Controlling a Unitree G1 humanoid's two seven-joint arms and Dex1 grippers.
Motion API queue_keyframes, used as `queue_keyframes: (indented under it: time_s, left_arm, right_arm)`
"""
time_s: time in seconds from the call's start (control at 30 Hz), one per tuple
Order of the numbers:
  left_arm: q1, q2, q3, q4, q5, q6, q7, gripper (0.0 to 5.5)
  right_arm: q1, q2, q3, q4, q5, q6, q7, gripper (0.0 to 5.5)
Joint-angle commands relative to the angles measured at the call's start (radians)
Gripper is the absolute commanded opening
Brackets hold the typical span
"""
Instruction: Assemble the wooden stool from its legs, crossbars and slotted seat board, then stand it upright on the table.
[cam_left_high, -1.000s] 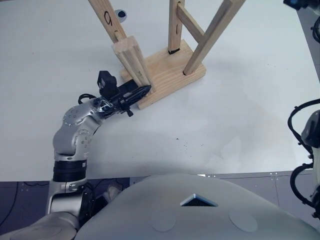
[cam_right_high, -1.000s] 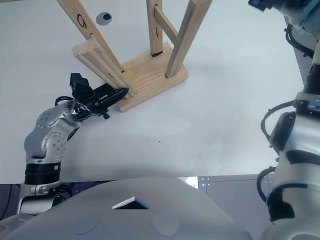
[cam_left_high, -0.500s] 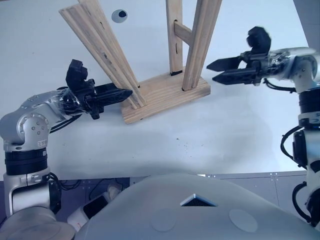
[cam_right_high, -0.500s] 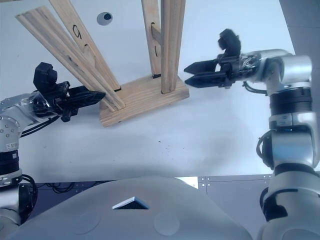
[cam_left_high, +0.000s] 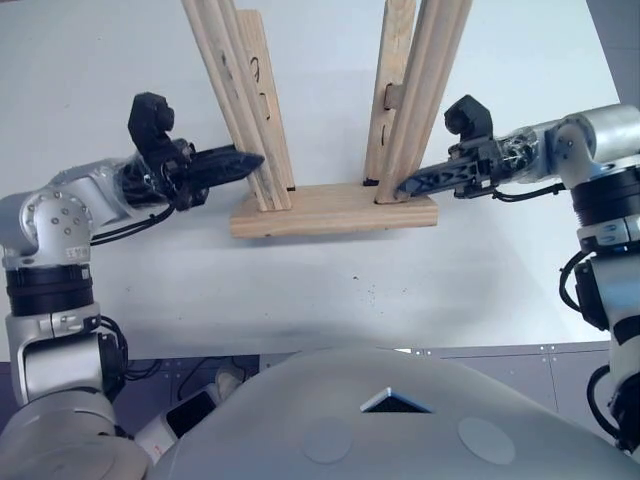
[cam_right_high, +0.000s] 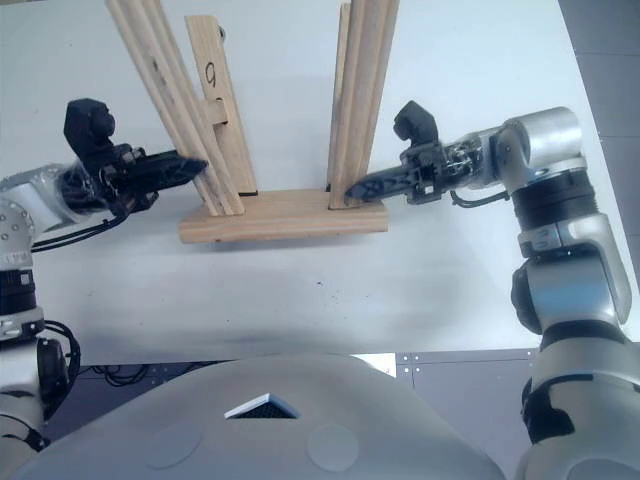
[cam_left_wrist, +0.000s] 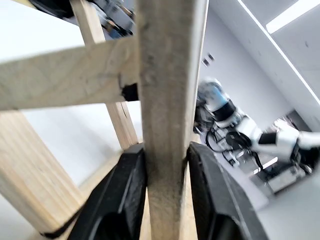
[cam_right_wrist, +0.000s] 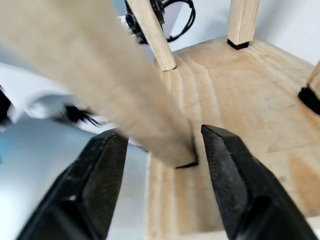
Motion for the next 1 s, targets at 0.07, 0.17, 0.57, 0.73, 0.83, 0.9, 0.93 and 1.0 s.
queue_keyframes:
  time_s: [0.07, 0.17, 0.57, 0.73, 0.83, 0.9, 0.93, 1.0]
  left_arm:
    - [-0.078, -0.035, 0.001, 0.128, 0.095, 0.095, 0.232, 1.08]
    - [-0.107, -0.044, 0.032, 0.165, 0.085, 0.12, 0.272, 1.8]
    - [-0.004, 0.049, 0.328, 0.155, 0.027, 0.006, 0.161, 2.58]
    - [0.301, 0.176, 0.236, -0.006, 0.259, -0.332, -0.089, 2.58]
    - [0.289, 0.218, 0.148, 0.038, 0.394, -0.501, -0.151, 2.58]
    - [0.261, 0.23, 0.076, 0.067, 0.472, -0.599, -0.194, 2.58]
    - [0.239, 0.225, 0.046, 0.084, 0.494, -0.633, -0.211, 2.58]
    - [0.194, 0.198, -0.01, 0.106, 0.525, -0.68, -0.232, 2.58]
  right_arm:
    - [-0.081, 0.114, -0.077, 0.12, -0.031, 0.024, -0.166, 2.17]
    - [-0.084, 0.145, -0.107, 0.163, -0.047, 0.018, -0.236, 2.47]
    - [0.091, -0.013, -0.399, -0.113, -0.006, -0.16, -0.298, 3.48]
    - [0.466, -0.085, -0.306, -0.549, -0.132, -0.478, -0.327, 3.48]
    - [0.519, -0.063, -0.283, -0.616, -0.136, -0.506, -0.365, 3.48]
    - [0.513, -0.038, -0.269, -0.615, -0.141, -0.523, -0.397, 3.48]
    - [0.503, -0.02, -0.264, -0.604, -0.145, -0.53, -0.416, 3.48]
    - [0.467, 0.027, -0.244, -0.569, -0.163, -0.554, -0.461, 3.48]
